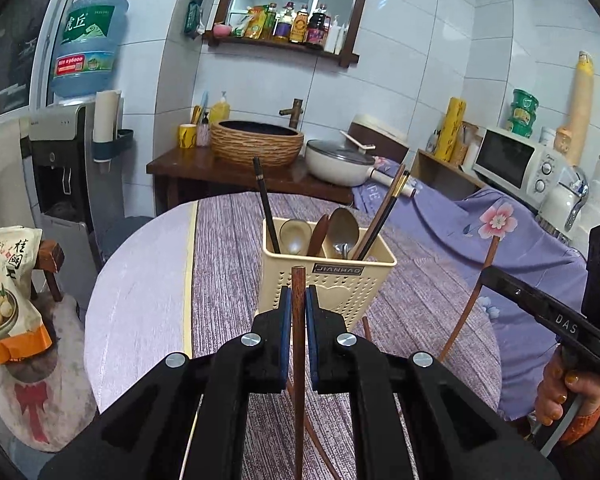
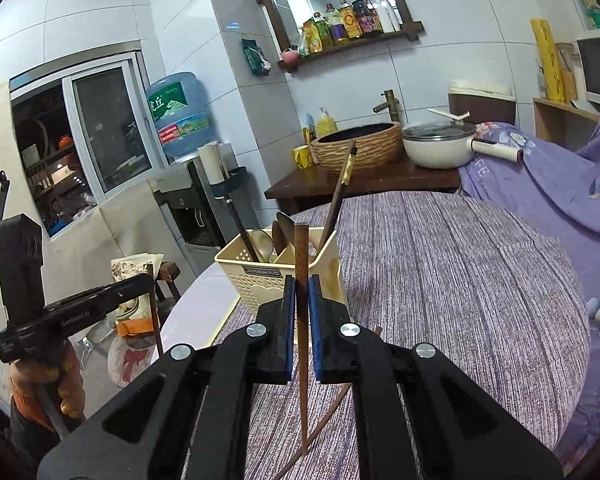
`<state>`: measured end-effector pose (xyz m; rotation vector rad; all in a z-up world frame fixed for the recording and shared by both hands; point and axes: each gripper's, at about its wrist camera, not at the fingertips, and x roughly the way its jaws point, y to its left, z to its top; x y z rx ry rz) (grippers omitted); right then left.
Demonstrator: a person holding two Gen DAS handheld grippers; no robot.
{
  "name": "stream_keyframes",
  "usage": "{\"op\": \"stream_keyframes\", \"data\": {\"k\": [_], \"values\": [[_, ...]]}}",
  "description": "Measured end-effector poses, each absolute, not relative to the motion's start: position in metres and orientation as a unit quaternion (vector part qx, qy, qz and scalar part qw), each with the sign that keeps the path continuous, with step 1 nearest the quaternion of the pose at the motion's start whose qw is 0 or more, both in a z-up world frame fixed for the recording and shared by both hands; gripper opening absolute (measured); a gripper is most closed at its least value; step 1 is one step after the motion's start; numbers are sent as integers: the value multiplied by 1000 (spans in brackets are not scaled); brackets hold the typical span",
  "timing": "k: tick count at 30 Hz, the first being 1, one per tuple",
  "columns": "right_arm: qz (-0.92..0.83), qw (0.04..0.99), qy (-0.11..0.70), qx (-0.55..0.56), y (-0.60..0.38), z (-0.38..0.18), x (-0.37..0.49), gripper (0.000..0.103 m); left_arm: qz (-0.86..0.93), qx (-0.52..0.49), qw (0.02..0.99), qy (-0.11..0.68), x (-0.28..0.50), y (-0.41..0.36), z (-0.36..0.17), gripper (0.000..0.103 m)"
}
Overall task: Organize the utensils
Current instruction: 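Carry the brown chopsticks over the holder and lower them in with both tools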
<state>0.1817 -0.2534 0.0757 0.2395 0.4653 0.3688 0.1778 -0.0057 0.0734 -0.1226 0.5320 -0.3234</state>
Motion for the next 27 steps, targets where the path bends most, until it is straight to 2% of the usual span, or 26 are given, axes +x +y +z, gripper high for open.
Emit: {"op": "stream_keyframes", "data": {"k": [27], "values": [[212, 952, 205, 83, -235, 118, 182, 7, -166, -44, 961, 217, 178, -7, 113, 7]]}}
